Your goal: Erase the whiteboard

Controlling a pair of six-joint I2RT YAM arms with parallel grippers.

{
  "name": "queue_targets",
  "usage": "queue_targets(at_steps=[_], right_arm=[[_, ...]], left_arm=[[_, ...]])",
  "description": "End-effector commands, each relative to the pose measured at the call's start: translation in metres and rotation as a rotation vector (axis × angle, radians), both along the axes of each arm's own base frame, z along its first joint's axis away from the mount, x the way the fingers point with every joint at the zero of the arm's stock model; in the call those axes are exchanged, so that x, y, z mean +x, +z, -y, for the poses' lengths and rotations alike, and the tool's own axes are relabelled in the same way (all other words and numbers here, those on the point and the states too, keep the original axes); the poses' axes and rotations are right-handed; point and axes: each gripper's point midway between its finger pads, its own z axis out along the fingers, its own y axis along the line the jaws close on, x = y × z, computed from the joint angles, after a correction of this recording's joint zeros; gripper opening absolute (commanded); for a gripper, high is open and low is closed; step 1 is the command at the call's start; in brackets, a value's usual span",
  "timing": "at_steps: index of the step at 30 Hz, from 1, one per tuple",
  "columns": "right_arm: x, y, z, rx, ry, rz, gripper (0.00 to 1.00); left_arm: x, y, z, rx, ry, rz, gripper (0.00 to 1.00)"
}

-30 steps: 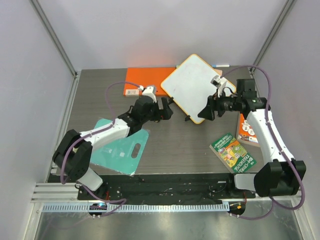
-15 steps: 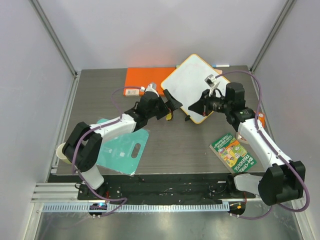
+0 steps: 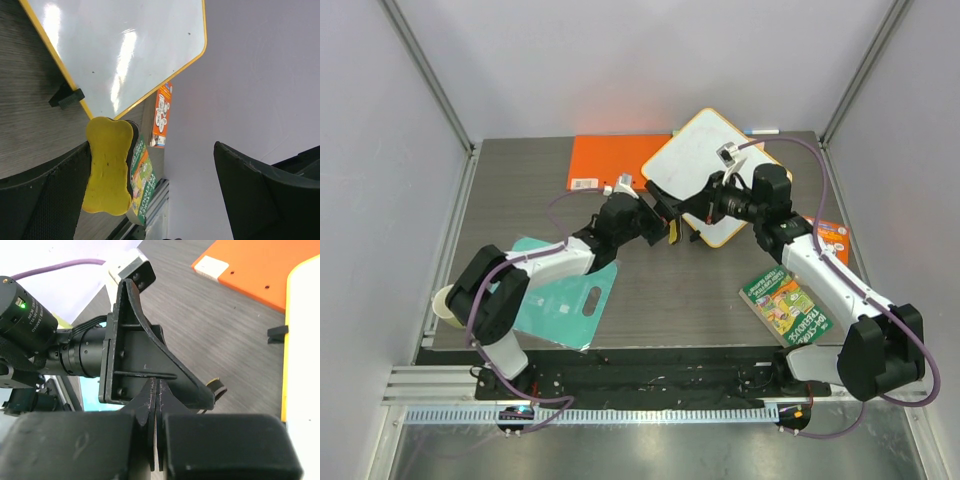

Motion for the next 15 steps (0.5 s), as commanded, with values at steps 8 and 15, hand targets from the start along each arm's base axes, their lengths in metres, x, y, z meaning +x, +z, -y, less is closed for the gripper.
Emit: queue_targets(at_steps=[8, 15], right_arm=[[-0.014, -0.006, -0.003, -0.044, 0.039, 0.025, 0.01], [-0.013, 0.007, 0.002, -0.052, 0.015, 0.079, 0.01]], left_arm=[[0.036, 0.095, 0.013, -0.213, 0.03, 0.147, 1.0], [0.068, 0.084, -0.01, -0.005, 0.113, 0.168, 1.0]])
